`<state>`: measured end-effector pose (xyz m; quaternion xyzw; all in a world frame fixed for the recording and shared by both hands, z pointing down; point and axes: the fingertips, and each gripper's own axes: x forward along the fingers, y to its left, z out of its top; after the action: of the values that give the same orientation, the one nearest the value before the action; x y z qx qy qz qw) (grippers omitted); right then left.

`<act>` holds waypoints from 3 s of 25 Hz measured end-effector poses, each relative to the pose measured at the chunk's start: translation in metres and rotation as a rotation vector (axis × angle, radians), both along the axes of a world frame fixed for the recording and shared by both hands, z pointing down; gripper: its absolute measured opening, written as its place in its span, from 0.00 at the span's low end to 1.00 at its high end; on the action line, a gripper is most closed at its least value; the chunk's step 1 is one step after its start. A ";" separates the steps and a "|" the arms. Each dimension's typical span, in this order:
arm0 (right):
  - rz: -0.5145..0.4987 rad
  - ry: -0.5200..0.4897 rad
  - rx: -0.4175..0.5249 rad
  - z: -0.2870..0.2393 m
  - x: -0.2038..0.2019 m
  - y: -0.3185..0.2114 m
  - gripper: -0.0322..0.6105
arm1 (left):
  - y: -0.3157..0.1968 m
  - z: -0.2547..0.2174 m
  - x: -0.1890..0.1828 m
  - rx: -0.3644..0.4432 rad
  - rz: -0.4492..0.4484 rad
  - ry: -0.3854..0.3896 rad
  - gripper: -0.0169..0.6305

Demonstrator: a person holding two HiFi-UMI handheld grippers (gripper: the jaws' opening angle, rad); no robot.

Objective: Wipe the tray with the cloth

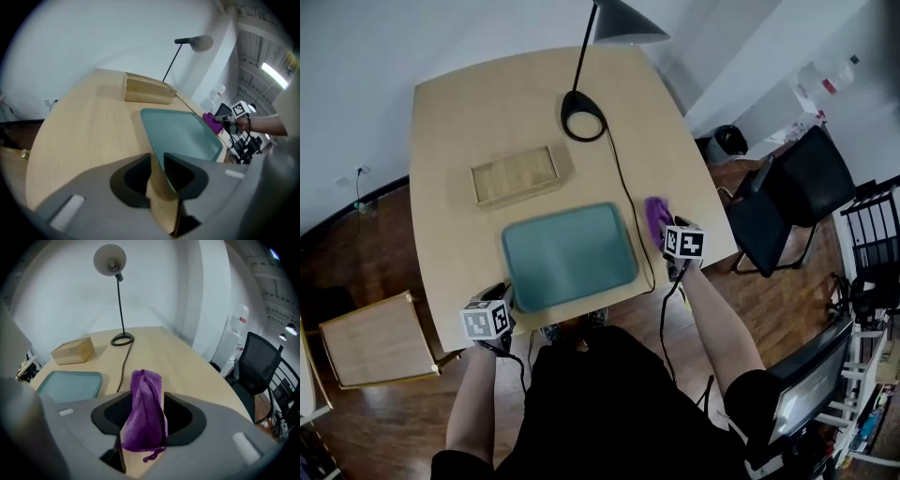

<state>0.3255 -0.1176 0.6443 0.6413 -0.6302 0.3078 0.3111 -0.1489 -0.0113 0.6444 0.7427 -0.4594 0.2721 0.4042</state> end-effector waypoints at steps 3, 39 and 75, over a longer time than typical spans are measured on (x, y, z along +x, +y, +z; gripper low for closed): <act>-0.042 0.023 -0.035 0.015 -0.003 -0.010 0.30 | 0.004 0.007 0.009 -0.040 0.011 -0.007 0.20; -0.524 -0.187 -0.146 0.016 -0.306 -0.025 0.12 | 0.044 0.021 0.029 -0.123 0.059 -0.103 0.16; -0.337 -0.185 -0.202 0.015 -0.179 -0.019 0.13 | 0.040 0.025 0.038 -0.099 0.074 -0.145 0.16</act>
<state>0.1460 -0.1370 0.6593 0.4613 -0.7204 0.3706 0.3618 -0.1110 0.0285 0.6691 0.7168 -0.4456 0.3624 0.3954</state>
